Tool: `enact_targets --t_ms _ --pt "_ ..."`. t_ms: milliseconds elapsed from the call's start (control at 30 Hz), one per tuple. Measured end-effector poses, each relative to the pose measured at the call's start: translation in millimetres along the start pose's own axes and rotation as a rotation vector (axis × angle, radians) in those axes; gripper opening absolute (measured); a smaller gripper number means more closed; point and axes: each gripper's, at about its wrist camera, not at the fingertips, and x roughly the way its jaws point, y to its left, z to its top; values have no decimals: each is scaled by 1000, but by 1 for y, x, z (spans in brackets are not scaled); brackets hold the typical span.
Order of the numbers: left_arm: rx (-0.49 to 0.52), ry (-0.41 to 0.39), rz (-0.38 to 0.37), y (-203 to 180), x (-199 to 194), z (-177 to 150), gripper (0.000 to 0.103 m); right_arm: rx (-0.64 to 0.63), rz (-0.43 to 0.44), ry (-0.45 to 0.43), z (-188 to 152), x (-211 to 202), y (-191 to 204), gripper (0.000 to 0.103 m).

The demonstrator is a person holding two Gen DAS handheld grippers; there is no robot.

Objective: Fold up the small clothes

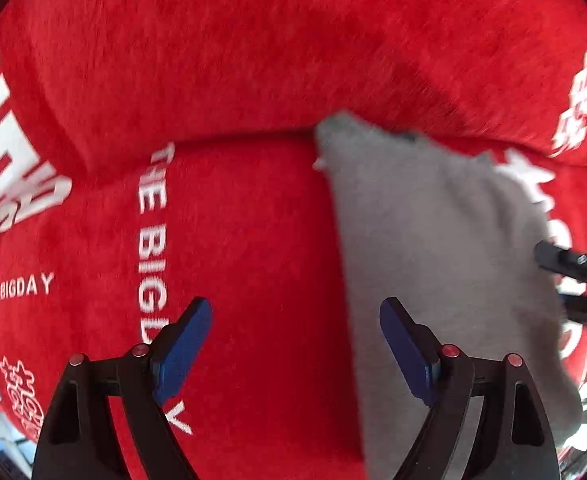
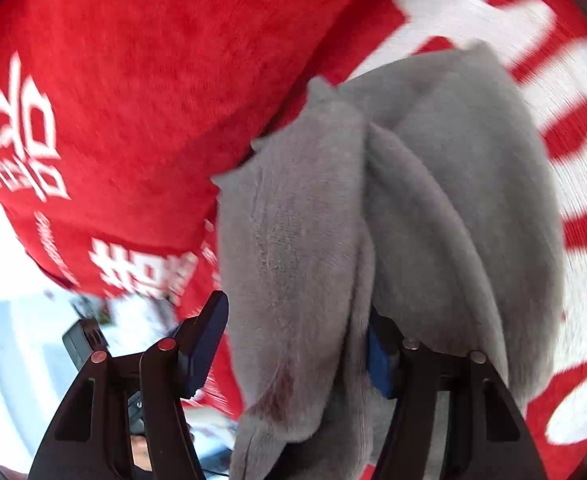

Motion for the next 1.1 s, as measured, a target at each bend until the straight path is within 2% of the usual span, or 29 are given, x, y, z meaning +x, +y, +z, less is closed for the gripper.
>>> enact_targets --t_ms 33,100,167,267,333,433,533,633,733,833,900,967,1100 --pt "-16 13 3 2 7 -4 87 -40 -70 13 0 4 5 15" --pt "-49 34 12 5 16 -10 87 -126 -133 -6 -3 1 19 14" --pt "-81 43 8 4 18 -15 87 -249 -160 -78 -9 -18 39 14" --pt "-57 13 -18 -5 6 -15 87 -311 -116 -190 -18 -56 57 14" --pt "-19 -18 -36 -15 -4 -14 87 -317 -133 -247 -22 -76 51 14" --pt "48 -37 -36 -32 -4 -13 87 -249 -167 -225 -16 -77 24 14" --pt "57 -18 -51 -43 7 -16 87 -163 -248 -168 -7 -54 -19 14" --pt "48 -7 -67 -48 11 -9 87 -87 -212 -187 -7 -49 -36 17" --pt "73 -15 -51 -48 6 -10 87 -39 -213 -205 -10 -55 -40 20" --pt "78 -26 -22 -45 -2 -12 87 -137 -324 -236 -14 -62 -17 16" --pt "73 -29 -13 -41 -3 -9 87 -178 -390 -212 -13 -60 -11 16" --pt "69 -18 -3 -36 -3 -9 87 -134 -426 -205 -12 -61 -16 20" --pt "64 -19 12 -27 -4 -12 87 -42 -440 -228 -15 -72 -30 20"
